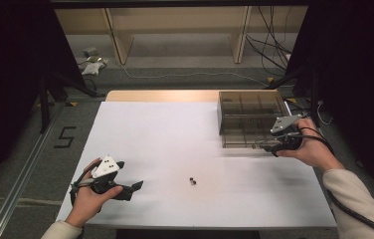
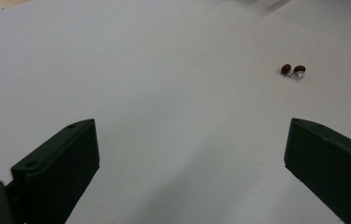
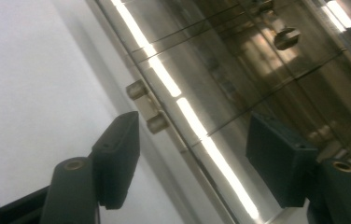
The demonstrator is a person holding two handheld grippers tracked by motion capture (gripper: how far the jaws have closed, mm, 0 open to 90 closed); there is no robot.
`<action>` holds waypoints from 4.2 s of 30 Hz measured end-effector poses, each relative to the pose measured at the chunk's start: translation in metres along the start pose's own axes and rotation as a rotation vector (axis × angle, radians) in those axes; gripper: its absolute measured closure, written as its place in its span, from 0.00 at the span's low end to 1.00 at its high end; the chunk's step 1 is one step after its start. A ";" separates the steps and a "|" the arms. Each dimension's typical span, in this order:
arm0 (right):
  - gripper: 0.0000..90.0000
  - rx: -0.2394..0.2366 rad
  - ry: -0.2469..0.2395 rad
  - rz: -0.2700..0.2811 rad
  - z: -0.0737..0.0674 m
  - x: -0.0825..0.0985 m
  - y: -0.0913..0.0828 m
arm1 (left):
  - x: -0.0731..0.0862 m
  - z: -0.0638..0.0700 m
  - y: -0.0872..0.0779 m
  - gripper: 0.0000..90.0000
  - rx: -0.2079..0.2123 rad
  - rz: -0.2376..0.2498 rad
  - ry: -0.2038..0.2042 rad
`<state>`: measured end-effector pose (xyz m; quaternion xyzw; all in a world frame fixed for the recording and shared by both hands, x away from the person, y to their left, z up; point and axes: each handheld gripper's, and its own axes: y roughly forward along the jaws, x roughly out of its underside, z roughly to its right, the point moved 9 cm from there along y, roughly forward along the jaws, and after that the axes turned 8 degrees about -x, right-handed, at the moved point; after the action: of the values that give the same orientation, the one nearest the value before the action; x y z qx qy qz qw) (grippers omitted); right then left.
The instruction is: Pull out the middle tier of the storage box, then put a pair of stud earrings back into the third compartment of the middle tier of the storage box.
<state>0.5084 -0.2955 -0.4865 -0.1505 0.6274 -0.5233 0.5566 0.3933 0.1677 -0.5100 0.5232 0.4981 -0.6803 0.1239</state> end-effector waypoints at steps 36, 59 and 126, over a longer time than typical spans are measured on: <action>0.19 -0.027 0.029 0.274 -0.073 -0.027 0.020 | -0.001 0.000 -0.001 0.00 -0.002 0.003 0.001; 0.22 -0.178 0.014 0.361 -0.149 -0.044 0.044 | -0.001 0.003 0.003 0.00 0.016 0.003 0.019; 0.40 -0.474 -0.077 0.299 -0.222 -0.103 0.107 | -0.004 0.006 0.004 0.00 0.025 0.008 0.017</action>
<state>0.3947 -0.0637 -0.5558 -0.2020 0.7258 -0.2680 0.6004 0.3943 0.1601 -0.5095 0.5323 0.4885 -0.6816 0.1157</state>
